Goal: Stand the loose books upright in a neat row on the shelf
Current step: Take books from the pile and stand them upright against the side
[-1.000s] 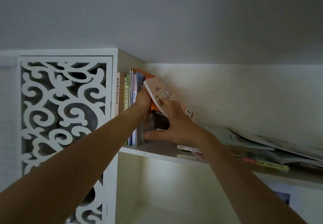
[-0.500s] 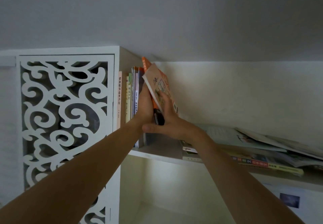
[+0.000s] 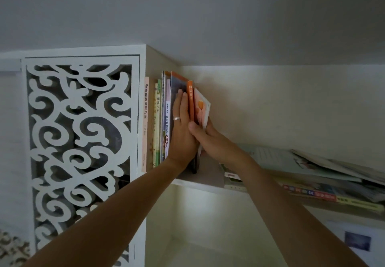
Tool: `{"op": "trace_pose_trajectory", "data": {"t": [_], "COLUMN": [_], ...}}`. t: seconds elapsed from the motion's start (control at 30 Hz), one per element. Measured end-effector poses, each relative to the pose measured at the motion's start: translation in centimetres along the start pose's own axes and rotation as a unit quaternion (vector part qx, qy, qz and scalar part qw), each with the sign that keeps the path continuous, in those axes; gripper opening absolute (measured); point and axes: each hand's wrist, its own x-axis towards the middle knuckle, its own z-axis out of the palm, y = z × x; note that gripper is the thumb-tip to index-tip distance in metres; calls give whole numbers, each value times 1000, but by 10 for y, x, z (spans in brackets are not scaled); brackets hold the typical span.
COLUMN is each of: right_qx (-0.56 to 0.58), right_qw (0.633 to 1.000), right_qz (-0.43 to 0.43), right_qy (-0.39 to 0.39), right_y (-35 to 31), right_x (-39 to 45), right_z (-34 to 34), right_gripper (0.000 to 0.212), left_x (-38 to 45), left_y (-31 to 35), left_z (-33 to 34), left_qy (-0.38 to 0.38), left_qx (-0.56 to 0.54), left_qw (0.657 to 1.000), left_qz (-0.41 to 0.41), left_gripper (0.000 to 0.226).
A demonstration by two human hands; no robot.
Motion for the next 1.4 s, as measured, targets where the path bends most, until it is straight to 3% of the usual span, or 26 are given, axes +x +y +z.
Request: {"op": "trace_pose_trajectory", "data": {"t": [0.03, 0.07, 0.13, 0.17, 0.2, 0.3, 0.53, 0.6, 0.63, 0.67, 0.7, 0.73, 0.77, 0.8, 0.87, 0.93, 1.0, 1.13, 1.2, 1.3, 1.4], "right_qx": [-6, -13, -43, -68, -95, -170, -14, -22, -33, -42, -45, -37, -36, -58, -144, -204, -252, -357, -399, -452, -516], "right_qw": [1000, 1000, 998, 994, 986, 956, 989, 988, 986, 984, 982, 979, 976, 972, 963, 953, 945, 922, 905, 875, 832], "right_qz": [-4, -3, 8, 13, 18, 37, 142, 152, 159, 167, 178, 190, 198, 190, 145, 105, 80, 53, 60, 84, 113], "right_qy": [9, 18, 54, 88, 133, 235, 32, 28, 31, 36, 45, 62, 89, 122, 176, 198, 192, 144, 138, 152, 172], "right_y": [1, 1, 0, -1, -2, -7, 4, 4, 4, 6, 7, 9, 13, 16, 21, 18, 15, 14, 13, 7, 8], "right_x": [0, 2, 7, 10, 13, 20, 11, 8, 9, 11, 13, 14, 15, 15, 11, 4, -4, -26, -41, -68, -94], "right_z": [1, 2, 5, 6, 9, 14, 3, 5, 7, 9, 10, 11, 10, 8, 3, 2, 0, -18, -35, -69, -105], "right_gripper": [67, 65, 62, 61, 59, 64, 75, 73, 73, 72, 70, 67, 63, 56, 38, 27, 24, 22, 21, 18, 23], "left_x": [3, 0, -5, 3, 9, 8, 5, 7, 0, 3, 10, 11, 13, 9, 3, -4, -9, -10, -8, -3, 1], "left_y": [-1, 0, 0, -1, -1, -4, -8, 2, 5, -1, 0, 3, -2, -9, -7, 3, 9, 13, 25, 47, 73], "left_z": [0, 4, 2, 7, 1, -13, -17, 5, 11, 21, 24, 19, 16, 10, -5, 4, 7, 6, 6, 10, 18], "left_qy": [58, 76, 150, 205, 201, 167, 191, 106, -8, -45, -46, -39, 14, 25, 24, -44, -102, -94, -93, -91, -75], "left_qx": [157, 195, -114, -67, -11, -3, 123, 218, 202, 210, 236, 322, 429, 498, 581, 640, 646, 624, 585, 448, 341], "left_qw": [986, 977, 975, 967, 967, 966, 955, 963, 978, 977, 971, 943, 884, 832, 773, 731, 732, 754, 793, 886, 937], "left_qz": [11, 34, 116, 137, 157, 199, 190, 117, 54, -10, -7, 68, 187, 241, 252, 232, 192, 184, 141, 72, 0], "left_gripper": [81, 75, 64, 57, 52, 52, 55, 59, 64, 67, 64, 56, 48, 46, 51, 59, 66, 67, 63, 53, 46]}}
